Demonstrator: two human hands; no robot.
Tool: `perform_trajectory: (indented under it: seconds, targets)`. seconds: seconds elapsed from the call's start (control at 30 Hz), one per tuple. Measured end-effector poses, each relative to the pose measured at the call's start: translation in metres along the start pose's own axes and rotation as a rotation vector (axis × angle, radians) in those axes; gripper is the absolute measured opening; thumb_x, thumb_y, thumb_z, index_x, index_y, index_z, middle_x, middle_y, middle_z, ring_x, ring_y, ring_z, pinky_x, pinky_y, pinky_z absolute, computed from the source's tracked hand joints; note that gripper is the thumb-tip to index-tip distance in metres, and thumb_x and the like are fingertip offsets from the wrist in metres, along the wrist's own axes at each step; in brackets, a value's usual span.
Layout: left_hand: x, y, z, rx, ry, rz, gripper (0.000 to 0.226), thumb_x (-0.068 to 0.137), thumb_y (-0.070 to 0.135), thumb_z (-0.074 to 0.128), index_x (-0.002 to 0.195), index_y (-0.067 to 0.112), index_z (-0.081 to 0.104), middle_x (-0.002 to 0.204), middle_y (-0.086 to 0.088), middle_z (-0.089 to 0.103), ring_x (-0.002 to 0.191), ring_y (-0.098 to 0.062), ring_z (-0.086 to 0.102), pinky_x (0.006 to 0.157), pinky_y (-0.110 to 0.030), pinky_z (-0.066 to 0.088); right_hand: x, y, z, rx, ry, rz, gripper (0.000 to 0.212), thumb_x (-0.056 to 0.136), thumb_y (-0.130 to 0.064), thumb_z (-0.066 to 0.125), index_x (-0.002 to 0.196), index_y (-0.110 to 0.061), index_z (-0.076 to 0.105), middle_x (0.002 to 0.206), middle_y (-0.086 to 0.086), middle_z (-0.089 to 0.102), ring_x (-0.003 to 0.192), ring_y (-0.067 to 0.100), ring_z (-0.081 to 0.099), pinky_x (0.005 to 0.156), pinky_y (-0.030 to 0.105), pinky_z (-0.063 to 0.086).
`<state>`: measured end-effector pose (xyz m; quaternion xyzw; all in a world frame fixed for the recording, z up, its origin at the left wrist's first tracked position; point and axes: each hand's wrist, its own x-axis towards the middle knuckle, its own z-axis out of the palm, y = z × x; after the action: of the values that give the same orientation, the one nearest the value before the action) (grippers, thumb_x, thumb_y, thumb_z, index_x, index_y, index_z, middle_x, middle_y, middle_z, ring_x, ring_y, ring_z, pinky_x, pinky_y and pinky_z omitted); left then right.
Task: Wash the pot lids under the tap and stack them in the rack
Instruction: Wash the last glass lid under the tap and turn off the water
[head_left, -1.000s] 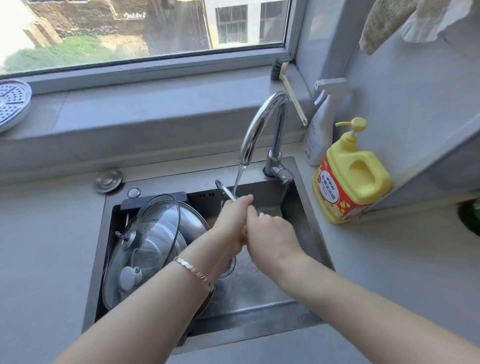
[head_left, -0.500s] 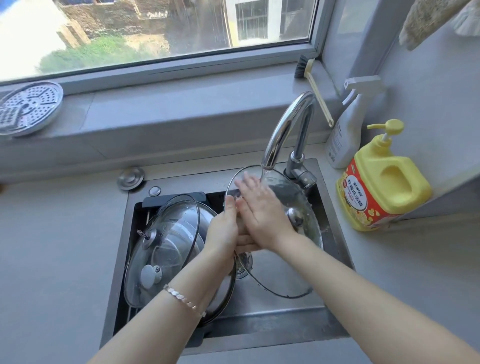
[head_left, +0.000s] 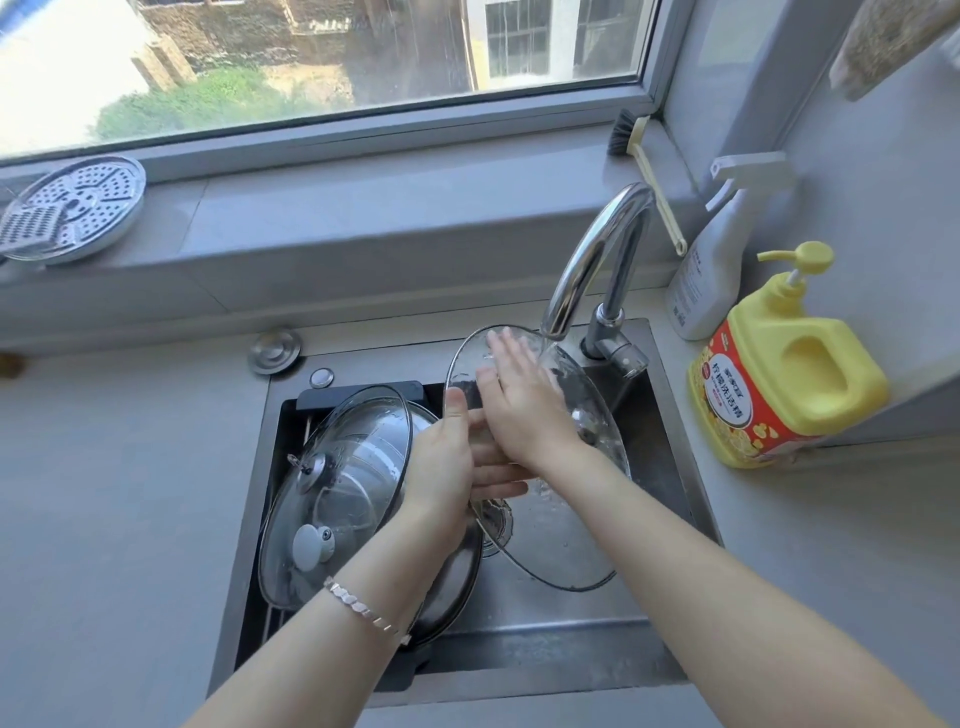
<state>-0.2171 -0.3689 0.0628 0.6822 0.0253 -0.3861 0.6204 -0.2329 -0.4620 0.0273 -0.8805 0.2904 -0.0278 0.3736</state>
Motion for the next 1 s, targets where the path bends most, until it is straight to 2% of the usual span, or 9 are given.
perform_trajectory:
  seconds: [0.13,0.2,0.27,0.43,0.57,0.63,0.8,0.93,1.0]
  targets:
    - [0.007,0.006,-0.006,-0.02,0.115,0.038,0.05,0.097,0.046,0.033,0.074,0.016,0.066,0.063,-0.003,0.067,0.046,-0.01,0.063,0.046,-0.019,0.05,-0.027,-0.013,0.017,-0.013,0.091,-0.241,0.063,0.09,-0.041,0.011,0.147,-0.015,0.019,0.156,0.0,0.012,0.144,0.012,0.003,0.115,0.027,-0.004]
    - [0.009,0.009,-0.011,-0.09,0.14,0.033,0.049,0.097,0.047,0.032,0.079,0.017,0.067,0.078,-0.005,0.07,0.065,-0.013,0.068,0.065,-0.027,0.055,-0.053,-0.006,0.029,-0.031,0.114,-0.406,0.06,0.091,-0.036,0.018,0.145,-0.011,0.028,0.153,0.004,0.024,0.143,0.013,0.01,0.115,0.028,-0.001]
    - [0.009,0.01,-0.018,-0.112,0.131,0.028,0.053,0.096,0.051,0.027,0.087,0.017,0.067,0.08,-0.014,0.071,0.07,-0.023,0.069,0.067,-0.035,0.057,-0.069,0.018,0.036,-0.062,0.134,-0.458,0.053,0.097,-0.037,0.022,0.144,-0.013,0.027,0.151,0.003,0.027,0.142,0.012,0.013,0.115,0.03,0.003]
    - [-0.003,0.01,-0.028,-0.204,0.096,0.095,0.056,0.095,0.054,0.022,0.098,0.013,0.06,0.071,-0.019,0.072,0.062,-0.028,0.071,0.05,-0.029,0.058,-0.073,0.062,0.017,-0.005,0.061,-0.278,0.065,0.089,-0.062,-0.003,0.144,-0.028,0.004,0.151,-0.021,-0.001,0.142,0.001,-0.01,0.116,0.031,-0.007]
    - [-0.004,0.009,-0.023,-0.245,0.139,0.118,0.056,0.096,0.053,0.024,0.1,0.01,0.06,0.068,-0.019,0.071,0.059,-0.028,0.071,0.048,-0.028,0.057,-0.086,0.04,0.03,-0.025,0.097,-0.286,0.063,0.095,-0.049,0.012,0.146,-0.012,0.005,0.155,-0.003,0.004,0.142,0.003,-0.011,0.115,0.025,-0.012]
    - [-0.006,0.009,-0.021,-0.259,0.152,0.116,0.056,0.096,0.053,0.024,0.1,0.01,0.06,0.068,-0.018,0.072,0.059,-0.028,0.071,0.05,-0.029,0.058,-0.091,0.038,0.033,-0.033,0.084,-0.309,0.067,0.094,-0.053,0.012,0.147,-0.014,0.002,0.155,-0.005,-0.004,0.141,0.002,-0.013,0.114,0.022,-0.013]
    - [-0.011,0.006,-0.02,-0.265,0.173,0.124,0.056,0.096,0.053,0.024,0.097,0.011,0.06,0.067,-0.018,0.072,0.061,-0.029,0.071,0.05,-0.03,0.058,-0.065,0.051,0.012,0.108,0.037,0.089,0.066,0.096,-0.047,0.017,0.148,-0.015,-0.008,0.156,-0.003,-0.016,0.14,0.004,-0.018,0.116,0.027,-0.009]
    - [-0.013,0.007,-0.023,-0.251,0.181,0.125,0.054,0.096,0.052,0.025,0.096,0.011,0.06,0.065,-0.018,0.071,0.059,-0.028,0.071,0.048,-0.029,0.057,-0.089,0.037,0.022,-0.013,0.008,-0.098,0.071,0.086,-0.054,0.005,0.142,-0.019,-0.02,0.147,-0.008,-0.03,0.136,0.001,-0.028,0.112,0.02,-0.019]
    - [-0.014,0.007,-0.025,-0.247,0.171,0.121,0.053,0.097,0.051,0.025,0.094,0.011,0.059,0.065,-0.018,0.071,0.059,-0.028,0.071,0.049,-0.03,0.058,-0.085,0.044,0.022,0.017,0.015,-0.079,0.069,0.086,-0.055,0.006,0.143,-0.021,-0.016,0.147,-0.013,-0.027,0.137,-0.001,-0.025,0.112,0.019,-0.017]
